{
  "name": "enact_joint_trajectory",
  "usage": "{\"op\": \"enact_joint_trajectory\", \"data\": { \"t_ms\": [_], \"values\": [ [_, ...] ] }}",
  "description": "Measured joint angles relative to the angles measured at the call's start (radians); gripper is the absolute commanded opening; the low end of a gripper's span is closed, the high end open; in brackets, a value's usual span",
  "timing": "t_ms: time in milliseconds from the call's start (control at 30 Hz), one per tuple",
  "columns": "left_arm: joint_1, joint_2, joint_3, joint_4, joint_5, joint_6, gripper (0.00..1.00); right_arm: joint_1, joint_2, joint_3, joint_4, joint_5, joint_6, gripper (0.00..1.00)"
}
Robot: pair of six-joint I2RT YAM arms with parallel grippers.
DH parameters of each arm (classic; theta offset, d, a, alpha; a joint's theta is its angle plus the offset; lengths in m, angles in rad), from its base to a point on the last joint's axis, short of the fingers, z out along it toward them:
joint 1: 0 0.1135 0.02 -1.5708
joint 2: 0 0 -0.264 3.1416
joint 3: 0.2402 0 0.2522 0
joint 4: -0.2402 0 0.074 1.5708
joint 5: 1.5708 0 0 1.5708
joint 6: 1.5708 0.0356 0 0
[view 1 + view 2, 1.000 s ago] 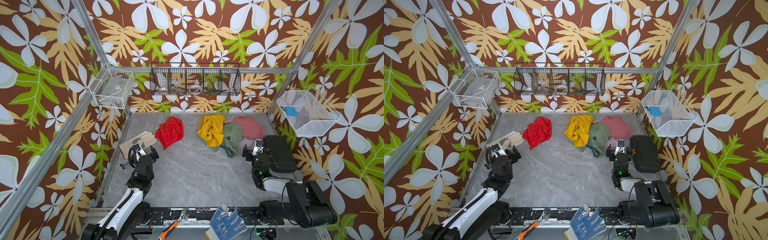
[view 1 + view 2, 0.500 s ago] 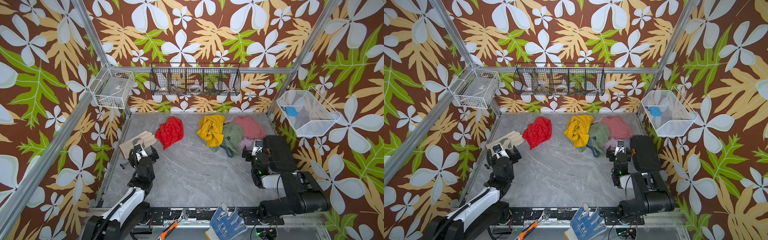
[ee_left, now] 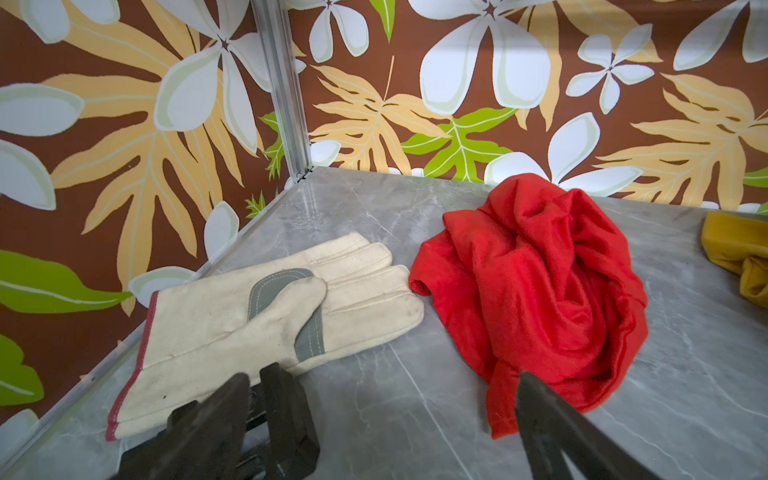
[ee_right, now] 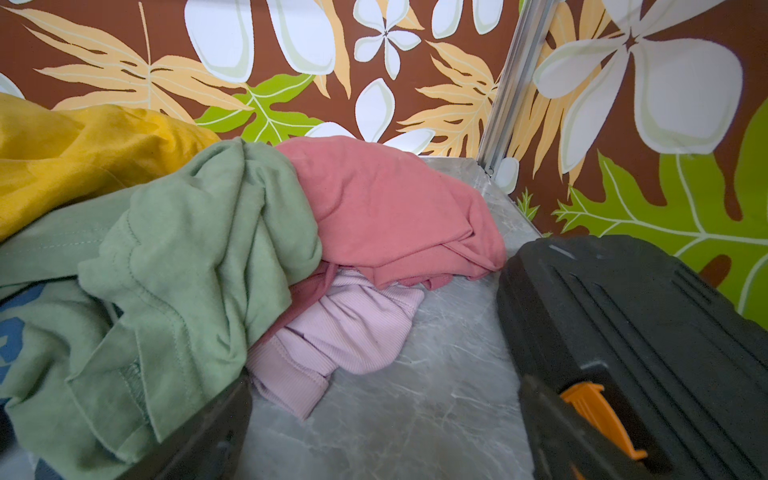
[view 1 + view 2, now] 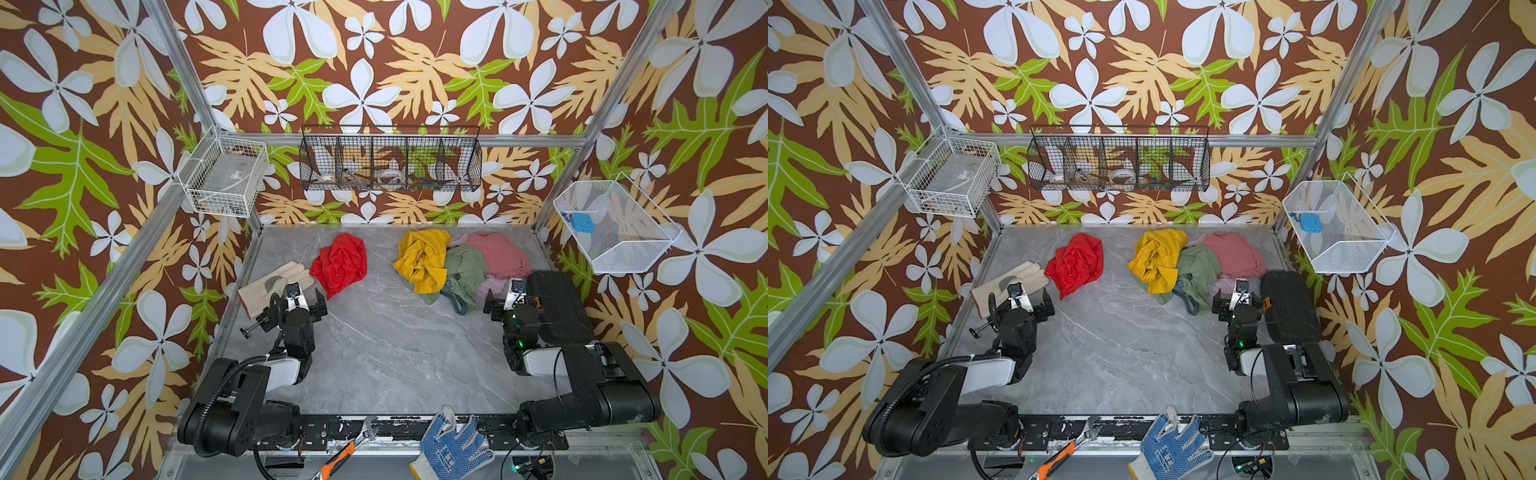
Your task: Pick out a specific cloth from the pile
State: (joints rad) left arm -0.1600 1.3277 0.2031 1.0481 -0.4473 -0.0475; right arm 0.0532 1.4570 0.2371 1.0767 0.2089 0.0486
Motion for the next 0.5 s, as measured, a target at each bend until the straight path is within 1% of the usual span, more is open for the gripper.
{"op": "enact_joint_trajectory", "data": {
  "t_ms": [100,167,233,500],
  "values": [
    [0.037,0.034,-0.060,0.119,0.045,-0.005,1.00,0.000,0.000,0.001,0.000,-0.002,0.000,1.00],
    [0.045,0.034,-0.069,0.098,0.045,-0.021,1.00,-0.001,0.001,0.001,0.000,-0.002,0.000,1.00],
    [0.046,0.042,-0.067,0.153,0.050,-0.030,1.00,-0.001,0.001,0.001,0.000,-0.002,0.000,1.00],
    [0.046,0.043,-0.066,0.188,0.041,-0.051,1.00,-0.001,0.001,0.001,0.000,-0.002,0.000,1.00]
  ]
}}
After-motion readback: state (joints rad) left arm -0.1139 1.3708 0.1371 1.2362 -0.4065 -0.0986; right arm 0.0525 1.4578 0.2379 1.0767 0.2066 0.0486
